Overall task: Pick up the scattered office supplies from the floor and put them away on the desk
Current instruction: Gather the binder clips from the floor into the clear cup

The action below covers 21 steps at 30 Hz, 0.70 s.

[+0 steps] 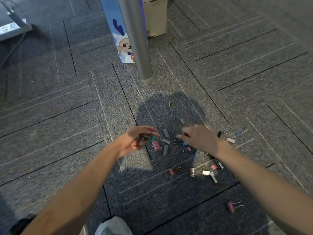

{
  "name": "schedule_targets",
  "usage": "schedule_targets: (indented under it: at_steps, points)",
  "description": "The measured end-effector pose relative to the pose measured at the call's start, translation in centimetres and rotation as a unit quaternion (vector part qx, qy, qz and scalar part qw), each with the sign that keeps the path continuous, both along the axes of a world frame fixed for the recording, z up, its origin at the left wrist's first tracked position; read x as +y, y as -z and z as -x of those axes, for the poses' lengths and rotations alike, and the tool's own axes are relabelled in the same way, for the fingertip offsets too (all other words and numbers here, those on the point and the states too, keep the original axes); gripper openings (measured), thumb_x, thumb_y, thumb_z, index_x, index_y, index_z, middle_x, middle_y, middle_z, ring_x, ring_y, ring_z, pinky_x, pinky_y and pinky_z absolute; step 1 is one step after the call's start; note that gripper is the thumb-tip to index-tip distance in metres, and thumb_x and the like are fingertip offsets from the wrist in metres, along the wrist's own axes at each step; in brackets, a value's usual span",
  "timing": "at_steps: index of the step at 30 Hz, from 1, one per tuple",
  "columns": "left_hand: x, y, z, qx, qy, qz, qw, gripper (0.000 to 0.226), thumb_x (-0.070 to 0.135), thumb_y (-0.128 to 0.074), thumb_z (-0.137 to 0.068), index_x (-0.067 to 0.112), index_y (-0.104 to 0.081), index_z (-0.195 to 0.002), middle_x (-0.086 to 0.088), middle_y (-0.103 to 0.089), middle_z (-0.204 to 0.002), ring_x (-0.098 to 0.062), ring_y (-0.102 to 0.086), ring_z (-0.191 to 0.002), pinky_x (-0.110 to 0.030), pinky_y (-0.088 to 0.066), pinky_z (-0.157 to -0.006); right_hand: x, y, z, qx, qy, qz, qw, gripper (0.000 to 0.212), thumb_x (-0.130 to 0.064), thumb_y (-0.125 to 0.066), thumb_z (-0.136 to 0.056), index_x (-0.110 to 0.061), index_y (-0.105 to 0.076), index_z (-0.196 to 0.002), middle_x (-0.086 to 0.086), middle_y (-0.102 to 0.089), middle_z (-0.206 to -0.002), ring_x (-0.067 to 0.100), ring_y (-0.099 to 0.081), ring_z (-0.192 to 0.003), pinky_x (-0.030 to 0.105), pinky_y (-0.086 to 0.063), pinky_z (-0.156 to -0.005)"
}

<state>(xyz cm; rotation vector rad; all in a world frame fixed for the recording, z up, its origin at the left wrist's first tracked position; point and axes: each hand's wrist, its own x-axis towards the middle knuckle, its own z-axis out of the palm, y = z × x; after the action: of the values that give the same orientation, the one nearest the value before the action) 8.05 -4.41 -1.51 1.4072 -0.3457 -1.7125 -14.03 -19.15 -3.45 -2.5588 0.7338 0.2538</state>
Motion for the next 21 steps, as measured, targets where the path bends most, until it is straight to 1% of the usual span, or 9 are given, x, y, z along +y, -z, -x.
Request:
schedule_targets:
  at_steps: [2,4,9,13,14,16,18,19,21]
  points:
    - [0.1,-0.3,0.0,0.05,-0.044,0.003,0.998,0.021,0.012,-0.05,-0.092,0.0,-0.057,-0.107,-0.008,-0.058,-0.069,-0.011,-0.038,-0.04,-0.016,-0.029,-0.029,-0.2,-0.4,0.2,0.033,-0.041,0.052,0.997,0.043,-0.049,-0.034,-0.1,-0.012,-0.05,-0.087,-0.003,-0.048,-0.057,0.007,-0.047,-0.045,0.016,-0.036,-0.045]
    - [0.2,-0.5,0.0,0.044,-0.057,-0.009,0.997,0.016,0.014,-0.045,-0.094,0.004,-0.056,-0.102,-0.002,-0.046,-0.056,-0.01,-0.036,-0.037,-0.017,-0.028,-0.026,-0.3,-0.6,0.3,0.057,-0.069,0.08,0.993,0.047,-0.055,-0.032,-0.098,-0.011,-0.048,-0.094,-0.002,-0.05,-0.059,0.01,-0.048,-0.046,0.018,-0.041,-0.045]
    - [0.1,-0.2,0.6,-0.101,-0.027,-0.032,0.994,0.019,0.014,-0.046,-0.096,0.002,-0.06,-0.095,0.001,-0.04,-0.045,-0.011,-0.03,-0.032,-0.019,-0.021,-0.028,-0.1,-0.4,0.4,0.111,-0.103,0.091,0.984,0.06,-0.073,-0.041,-0.081,-0.016,-0.038,-0.099,0.001,-0.058,-0.069,0.012,-0.048,-0.049,0.026,-0.053,-0.055]
    - [-0.4,0.1,0.8,-0.241,0.042,-0.039,0.969,0.017,0.023,-0.057,-0.092,0.008,-0.063,-0.095,-0.001,-0.048,-0.052,-0.01,-0.035,-0.034,-0.02,-0.027,-0.032,0.2,-0.6,0.5,0.12,-0.099,0.076,0.985,0.052,-0.06,-0.048,-0.088,-0.013,-0.038,-0.108,0.002,-0.056,-0.068,0.013,-0.049,-0.052,0.03,-0.055,-0.066]
    - [-0.4,0.1,0.8,-0.3,0.092,-0.035,0.949,0.018,0.03,-0.059,-0.089,0.012,-0.063,-0.095,-0.002,-0.053,-0.059,-0.009,-0.039,-0.036,-0.02,-0.03,-0.034,0.2,-0.4,0.5,0.117,-0.095,0.067,0.986,0.048,-0.056,-0.047,-0.091,-0.011,-0.039,-0.107,0.003,-0.058,-0.07,0.015,-0.052,-0.054,0.03,-0.055,-0.062]
    - [-0.3,-0.1,0.9,-0.434,0.229,-0.028,0.871,0.026,0.045,-0.062,-0.084,0.021,-0.06,-0.094,0.001,-0.06,-0.073,-0.005,-0.05,-0.045,-0.017,-0.037,-0.041,0.3,-0.2,0.2,0.091,-0.053,0.004,0.994,0.039,-0.051,-0.044,-0.096,-0.012,-0.043,-0.102,0.003,-0.059,-0.073,0.013,-0.055,-0.057,0.024,-0.049,-0.054]
    - [0.0,-0.2,1.4,-0.516,0.34,-0.038,0.786,0.041,0.055,-0.063,-0.079,0.021,-0.056,-0.1,0.005,-0.058,-0.078,-0.003,-0.053,-0.057,-0.015,-0.037,-0.049,0.4,-0.3,-0.3,0.015,0.07,-0.154,0.986,0.033,-0.042,-0.041,-0.1,-0.01,-0.048,-0.095,-0.002,-0.054,-0.068,0.005,-0.048,-0.049,0.017,-0.04,-0.048]
    - [0.0,-0.2,1.7,-0.539,0.37,-0.04,0.756,0.049,0.057,-0.064,-0.077,0.018,-0.054,-0.104,0.006,-0.057,-0.077,-0.003,-0.051,-0.06,-0.015,-0.036,-0.051,0.3,-0.4,-0.5,-0.029,0.145,-0.249,0.957,0.032,-0.035,-0.038,-0.102,-0.008,-0.049,-0.089,-0.005,-0.047,-0.061,0.004,-0.038,-0.043,0.016,-0.033,-0.043]
    - [-0.1,0.1,2.2,-0.592,0.404,-0.025,0.697,0.06,0.062,-0.061,-0.076,0.013,-0.049,-0.108,0.005,-0.054,-0.073,-0.004,-0.048,-0.058,-0.015,-0.036,-0.048,0.1,-0.7,-0.6,-0.111,0.259,-0.426,0.86,0.032,-0.023,-0.033,-0.101,-0.011,-0.045,-0.073,-0.006,-0.032,-0.051,0.009,-0.024,-0.039,0.022,-0.017,-0.037]
